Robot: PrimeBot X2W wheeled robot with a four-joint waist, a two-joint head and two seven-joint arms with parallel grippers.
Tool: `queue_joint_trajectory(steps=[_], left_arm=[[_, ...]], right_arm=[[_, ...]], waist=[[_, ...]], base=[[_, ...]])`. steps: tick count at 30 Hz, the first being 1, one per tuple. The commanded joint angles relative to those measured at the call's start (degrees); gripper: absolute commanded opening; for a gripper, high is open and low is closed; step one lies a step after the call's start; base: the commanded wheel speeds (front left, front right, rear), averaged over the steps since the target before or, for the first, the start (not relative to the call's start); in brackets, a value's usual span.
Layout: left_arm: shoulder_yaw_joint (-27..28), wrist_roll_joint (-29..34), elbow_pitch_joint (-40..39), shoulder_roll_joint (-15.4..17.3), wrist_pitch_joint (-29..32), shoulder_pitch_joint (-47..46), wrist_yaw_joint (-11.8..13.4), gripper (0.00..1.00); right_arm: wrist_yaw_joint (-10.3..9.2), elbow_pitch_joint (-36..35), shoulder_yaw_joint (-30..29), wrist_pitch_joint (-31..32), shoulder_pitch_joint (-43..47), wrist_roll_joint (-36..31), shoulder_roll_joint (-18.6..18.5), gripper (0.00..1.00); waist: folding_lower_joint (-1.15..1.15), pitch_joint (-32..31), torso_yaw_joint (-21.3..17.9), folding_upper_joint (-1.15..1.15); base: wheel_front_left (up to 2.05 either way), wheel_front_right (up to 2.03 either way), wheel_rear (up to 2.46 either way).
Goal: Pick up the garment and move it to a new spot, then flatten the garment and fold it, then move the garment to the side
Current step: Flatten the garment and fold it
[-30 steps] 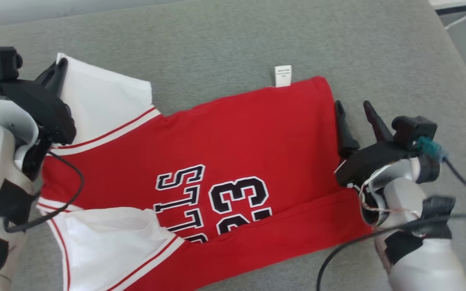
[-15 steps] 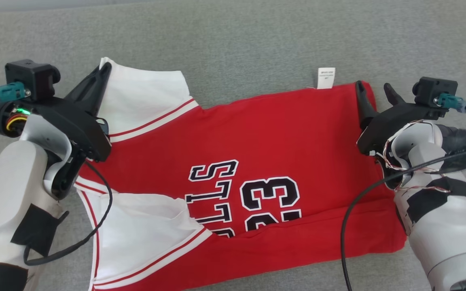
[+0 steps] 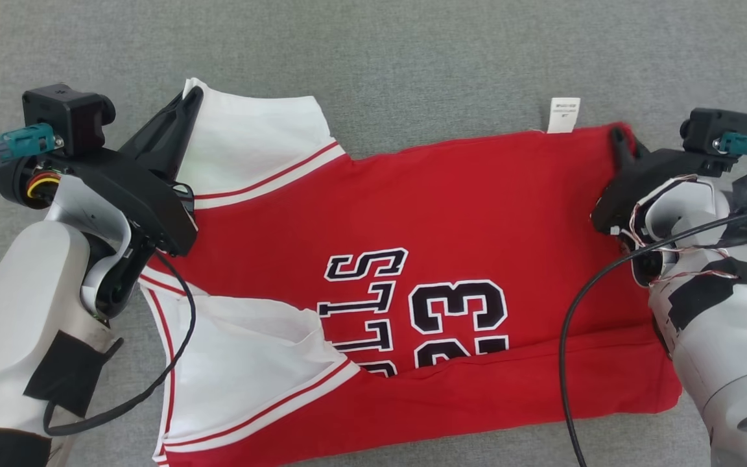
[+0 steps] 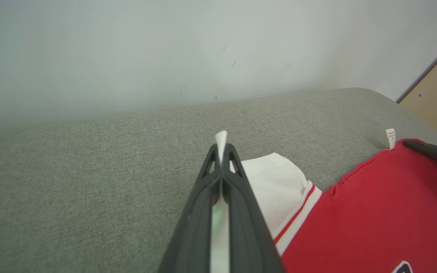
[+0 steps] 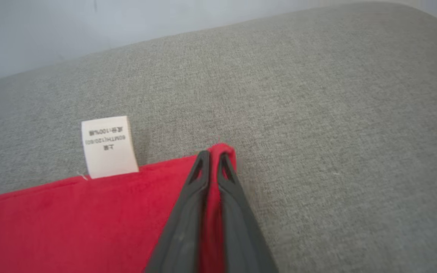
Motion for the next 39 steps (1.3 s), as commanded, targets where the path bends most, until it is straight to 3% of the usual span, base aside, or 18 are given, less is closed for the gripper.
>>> queue_joint_trajectory(steps=[1,9,16,33,39], left_arm=[[0.02,-0.17,-0.24,0.32,-0.15,0.98,0.06,0.0],[1.12,-1.29,0.49,0.94,-2.64,2.96,0.09,0.0],[1.58,-2.51,-3.3,1.33,-5.12,8.62,0.85,0.0],[-0.3,-0.59,-21.02,0.53,-13.16,30.78,6.81,0.0],[-1.13,-1.47,-23.15,-0.73,-15.08,37.36,8.69,0.0]], right_arm=[[-0.01,0.61,0.3,-1.85,-0.94,-0.34,-0.07,0.0],[-0.01,0.89,1.8,-6.48,1.08,0.85,0.6,0.0],[0.0,-4.63,5.58,-8.0,8.14,6.63,0.21,0.0],[0.0,-26.52,14.06,-8.23,28.99,25.42,-9.5,0.0],[0.0,-31.73,13.01,-8.25,36.1,29.55,-13.09,0.0]], waist=[[0.0,-0.07,0.15,-0.01],[0.0,-3.17,-0.05,-0.01],[0.0,-7.43,0.23,-0.01],[0.0,-13.95,4.29,-0.01],[0.0,-14.93,5.95,-0.01]], base=[[0.0,0.0,0.0],[0.0,0.0,0.0],[0.0,0.0,0.0],[0.0,0.0,0.0],[0.0,0.0,0.0]])
